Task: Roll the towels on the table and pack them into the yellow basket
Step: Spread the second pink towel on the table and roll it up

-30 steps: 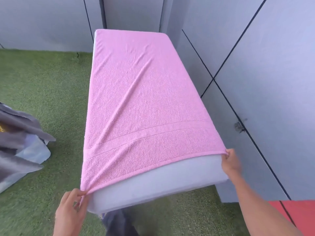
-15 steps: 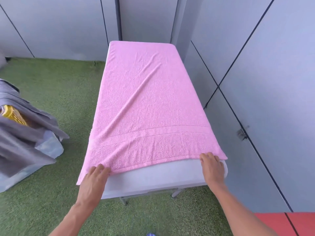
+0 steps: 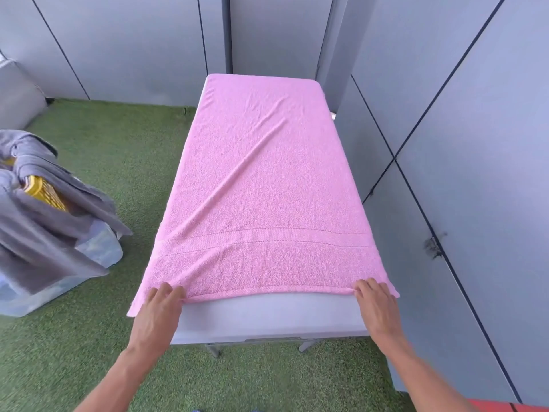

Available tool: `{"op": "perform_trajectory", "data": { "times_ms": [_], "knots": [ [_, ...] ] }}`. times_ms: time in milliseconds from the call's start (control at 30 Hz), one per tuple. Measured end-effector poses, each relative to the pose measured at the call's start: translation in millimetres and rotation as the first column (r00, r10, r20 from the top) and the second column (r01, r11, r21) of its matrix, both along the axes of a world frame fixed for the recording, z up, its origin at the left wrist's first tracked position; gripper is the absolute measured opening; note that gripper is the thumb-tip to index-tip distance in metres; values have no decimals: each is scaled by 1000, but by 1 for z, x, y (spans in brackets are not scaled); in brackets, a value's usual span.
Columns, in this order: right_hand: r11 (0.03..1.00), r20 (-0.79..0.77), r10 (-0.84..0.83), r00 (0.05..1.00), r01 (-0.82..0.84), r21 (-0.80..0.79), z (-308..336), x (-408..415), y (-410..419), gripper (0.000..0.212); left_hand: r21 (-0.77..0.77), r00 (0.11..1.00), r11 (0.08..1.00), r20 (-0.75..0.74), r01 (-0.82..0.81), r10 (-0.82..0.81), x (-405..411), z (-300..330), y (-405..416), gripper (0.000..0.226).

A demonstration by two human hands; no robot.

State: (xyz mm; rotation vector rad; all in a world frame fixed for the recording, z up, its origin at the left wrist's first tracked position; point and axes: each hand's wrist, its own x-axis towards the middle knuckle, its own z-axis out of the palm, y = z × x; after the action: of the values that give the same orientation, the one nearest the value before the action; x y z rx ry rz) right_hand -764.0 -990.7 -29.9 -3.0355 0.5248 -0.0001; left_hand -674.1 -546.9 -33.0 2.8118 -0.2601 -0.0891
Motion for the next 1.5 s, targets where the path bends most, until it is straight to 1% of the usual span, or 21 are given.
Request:
{"op": "perform_trajectory", "data": {
  "times_ms": [133,233,333,433,533,700,800,967,1100,1200,1300,1400,1500],
  "knots": [
    [999,13,-17,1000,16,31,3,-15,-2,1,-35,999,999,-47,-18,16,-5,2,-1,5],
    [997,-45,-40,998,43,68,10,-13,-1,7,-34,995,999,-102,-26,23,-8,3,1,2],
    [996,-104,-63,993,69,62,18,-11,1,7,-51,991,999,-136,-11,4,-8,6,6,1],
    [995,-183,-89,979,98,36,30,6,15,6,-107,988,993,-137,50,-64,3,10,13,7],
    [994,-173,-48,984,64,85,38,39,56,10,-138,988,988,-128,70,-88,30,18,22,15],
    [978,-130,51,990,-23,207,43,121,168,21,-150,994,986,-62,77,-87,99,32,43,6],
    [963,-90,91,992,-65,261,45,176,245,22,-144,991,983,-56,114,-123,145,37,68,5],
    [942,-47,68,997,-48,333,48,257,361,21,-131,971,965,-46,225,-233,218,49,128,10],
    [924,-15,45,999,-36,381,54,311,426,19,-119,956,953,-67,277,-286,278,59,170,11],
    [920,1,-1,1000,1,392,54,355,449,15,-109,948,949,-89,296,-306,326,62,187,13],
    [918,29,-57,998,41,394,53,411,455,13,-109,940,941,-81,321,-330,384,61,191,15],
    [916,40,-99,994,75,395,44,476,450,14,-92,924,925,-75,368,-375,451,58,182,17],
    [906,43,-160,986,130,403,38,551,434,15,-70,904,907,-83,415,-420,535,57,160,19]
  ]
}}
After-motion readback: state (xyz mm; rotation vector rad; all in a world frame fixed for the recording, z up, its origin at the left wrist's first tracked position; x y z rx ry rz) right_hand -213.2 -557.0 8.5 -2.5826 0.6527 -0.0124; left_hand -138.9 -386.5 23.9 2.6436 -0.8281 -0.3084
